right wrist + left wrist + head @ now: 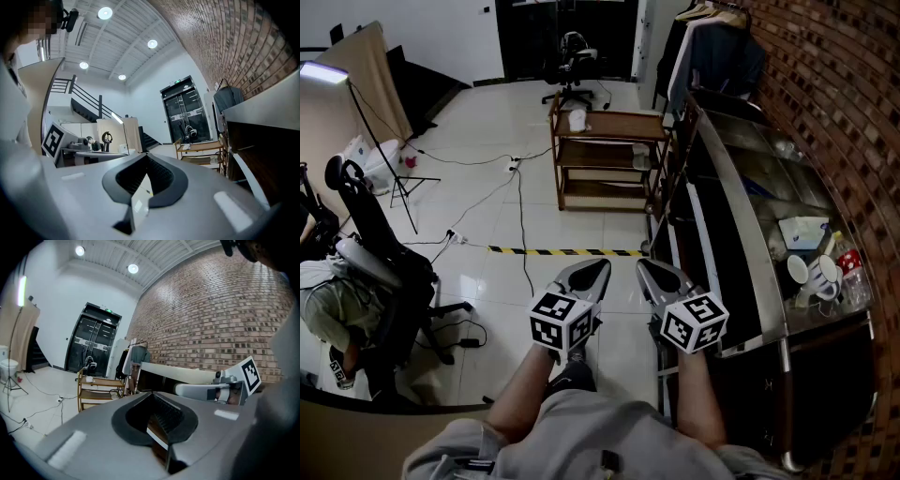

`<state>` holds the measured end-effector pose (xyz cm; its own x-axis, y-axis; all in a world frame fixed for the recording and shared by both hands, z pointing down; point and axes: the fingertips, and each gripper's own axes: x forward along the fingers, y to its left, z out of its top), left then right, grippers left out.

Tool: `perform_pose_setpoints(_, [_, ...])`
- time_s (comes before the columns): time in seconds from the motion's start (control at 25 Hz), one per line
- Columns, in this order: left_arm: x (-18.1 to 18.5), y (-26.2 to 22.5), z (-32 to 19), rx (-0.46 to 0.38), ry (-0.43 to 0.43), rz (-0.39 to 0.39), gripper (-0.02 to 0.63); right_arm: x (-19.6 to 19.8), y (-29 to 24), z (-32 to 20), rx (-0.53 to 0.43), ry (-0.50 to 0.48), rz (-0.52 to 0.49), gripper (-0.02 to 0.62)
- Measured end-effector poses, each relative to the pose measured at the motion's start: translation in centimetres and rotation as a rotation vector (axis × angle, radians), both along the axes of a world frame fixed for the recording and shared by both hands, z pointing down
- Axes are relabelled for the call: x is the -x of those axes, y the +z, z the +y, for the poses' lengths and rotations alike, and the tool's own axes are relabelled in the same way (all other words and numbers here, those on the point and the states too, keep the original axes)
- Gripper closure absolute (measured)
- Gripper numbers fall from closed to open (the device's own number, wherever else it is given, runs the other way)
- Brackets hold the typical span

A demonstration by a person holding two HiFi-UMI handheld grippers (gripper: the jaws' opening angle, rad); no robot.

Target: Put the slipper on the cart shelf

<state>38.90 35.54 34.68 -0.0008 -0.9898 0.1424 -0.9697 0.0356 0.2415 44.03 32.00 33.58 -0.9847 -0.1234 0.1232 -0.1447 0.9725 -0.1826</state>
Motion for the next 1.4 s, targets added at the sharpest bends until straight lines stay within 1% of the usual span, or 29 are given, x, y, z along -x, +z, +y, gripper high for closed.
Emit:
perform_pose_setpoints(0.24, [7.5,-0.1,-4.0,-0.014,-0.004,0.024,0.598,7.3,-0.1,-4.2,-0.014,-0.002,0.015,0.595])
perform_pose_setpoints(0.36, [11.8,-0.3,-6.3,-0.025,0.006,0.037,0.598,11.8,-0.3,-6.7,-0.019,0.006,0.023,0.595])
perform_pose_setpoints(0.56, [19.4,-0.2,-9.4,-0.021,0.004,0.061,0.598,19.6,-0.9,-9.8,-0.027,0.003,0.037,0.595])
perform_pose_setpoints(0.8, [26.6,0.3,-13.7,-0.014,-0.007,0.072,0.598,26.3,-1.0,-14.6,-0.018,0.024,0.021,0.595])
perform_pose_setpoints(0.96, [30.7,1.6,-16.2,0.001,-0.039,0.089,0.598,30.0,0.5,-17.4,0.002,0.013,0.03,0.595])
perform_pose_setpoints(1.08, [33.2,3.0,-18.9,0.02,-0.051,0.095,0.598,32.7,1.8,-20.5,0.018,0.005,0.034,0.595])
perform_pose_setpoints(1.4, [42.3,5.2,-29.4,0.054,-0.138,0.081,0.598,42.0,3.8,-31.6,0.054,-0.061,0.016,0.595])
